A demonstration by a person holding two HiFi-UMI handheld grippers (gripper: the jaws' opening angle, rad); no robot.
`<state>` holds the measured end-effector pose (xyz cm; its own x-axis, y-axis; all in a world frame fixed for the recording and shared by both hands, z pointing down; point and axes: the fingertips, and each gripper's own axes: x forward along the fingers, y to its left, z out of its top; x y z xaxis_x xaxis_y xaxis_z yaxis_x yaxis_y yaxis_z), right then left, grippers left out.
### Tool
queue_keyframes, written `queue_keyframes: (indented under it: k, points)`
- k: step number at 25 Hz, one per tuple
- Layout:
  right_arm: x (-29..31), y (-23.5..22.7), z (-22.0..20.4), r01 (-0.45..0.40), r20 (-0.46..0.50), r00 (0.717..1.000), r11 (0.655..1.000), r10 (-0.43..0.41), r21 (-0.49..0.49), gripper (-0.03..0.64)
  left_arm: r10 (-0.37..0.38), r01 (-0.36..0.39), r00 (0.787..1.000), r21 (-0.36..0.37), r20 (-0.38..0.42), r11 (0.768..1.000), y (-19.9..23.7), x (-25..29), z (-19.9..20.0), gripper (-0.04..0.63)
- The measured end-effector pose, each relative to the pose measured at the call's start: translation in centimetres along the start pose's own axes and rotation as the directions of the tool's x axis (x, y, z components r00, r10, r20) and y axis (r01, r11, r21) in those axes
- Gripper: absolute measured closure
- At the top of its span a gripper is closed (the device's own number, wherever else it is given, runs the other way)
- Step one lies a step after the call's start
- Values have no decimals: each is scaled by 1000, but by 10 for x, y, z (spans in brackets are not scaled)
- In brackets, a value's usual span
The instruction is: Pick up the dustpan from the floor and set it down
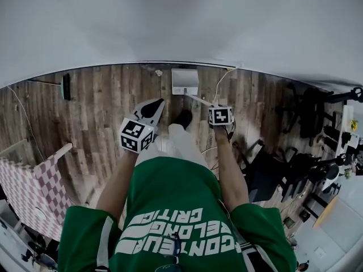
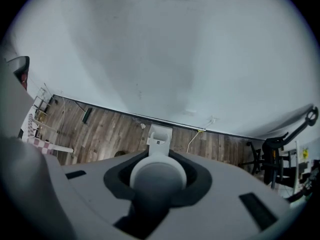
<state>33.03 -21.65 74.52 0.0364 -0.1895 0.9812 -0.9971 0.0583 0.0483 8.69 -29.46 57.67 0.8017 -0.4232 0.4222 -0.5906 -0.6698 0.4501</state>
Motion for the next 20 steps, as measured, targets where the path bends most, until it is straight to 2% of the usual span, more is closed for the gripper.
queue_keyframes:
  k: [12, 20]
  points:
    - [55, 2, 53, -2, -78, 997, 1000, 2, 1, 503, 83, -83, 997, -51, -1, 995, 19, -7, -8, 598]
    - [65, 1, 75, 10, -110, 994, 1000, -9, 5, 503, 88, -89, 996, -65, -11, 994, 26, -6, -12, 598]
